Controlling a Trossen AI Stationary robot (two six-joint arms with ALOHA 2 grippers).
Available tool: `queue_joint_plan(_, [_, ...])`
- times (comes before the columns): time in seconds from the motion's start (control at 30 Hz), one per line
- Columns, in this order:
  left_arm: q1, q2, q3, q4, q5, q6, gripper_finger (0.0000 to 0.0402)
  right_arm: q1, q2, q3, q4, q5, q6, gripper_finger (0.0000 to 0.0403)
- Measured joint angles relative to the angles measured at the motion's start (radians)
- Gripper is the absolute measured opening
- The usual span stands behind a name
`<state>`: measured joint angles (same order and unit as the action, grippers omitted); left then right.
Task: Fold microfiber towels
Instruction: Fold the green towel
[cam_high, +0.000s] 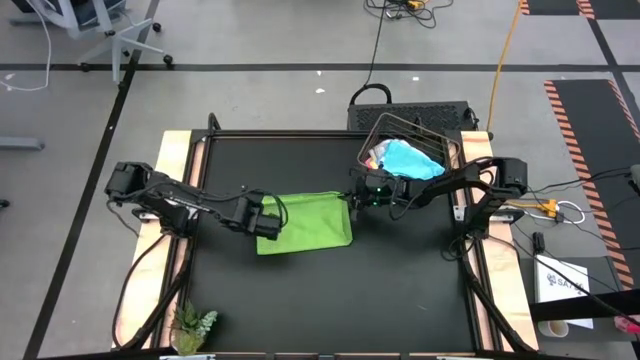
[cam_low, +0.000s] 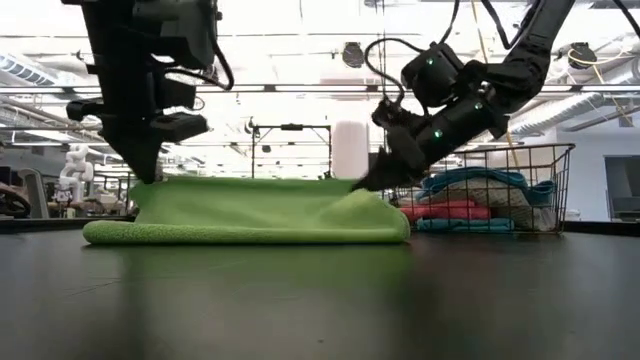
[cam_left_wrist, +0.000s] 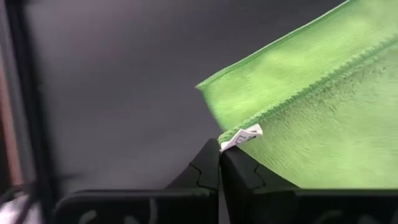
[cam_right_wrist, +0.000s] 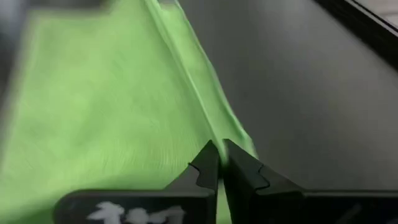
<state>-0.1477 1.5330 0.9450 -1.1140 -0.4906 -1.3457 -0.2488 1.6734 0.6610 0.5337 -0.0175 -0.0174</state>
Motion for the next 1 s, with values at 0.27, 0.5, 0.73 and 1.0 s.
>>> queue_joint_plan(0.27, [0.094,0.0,-0.003,-0.004,0.003,0.116,0.0052,-0.019,0.0,-0.002,-0.113,0.098,-0.03,0.0044])
queue_joint_plan(0.5, [0.16,0.0,-0.001,0.035,-0.005,0.173,0.01,-0.005,-0.04,-0.002,-0.051,0.095,-0.021,0.0055])
queue_joint_plan(0.73, [0.185,0.0,-0.001,0.071,-0.012,0.245,0.0119,0.013,-0.106,0.007,-0.039,0.073,0.005,0.0052])
queue_joint_plan(1.0, [0.188,-0.003,0.002,0.067,-0.006,0.244,0.012,-0.012,-0.032,0.295,-0.35,-0.121,-0.007,0.0051])
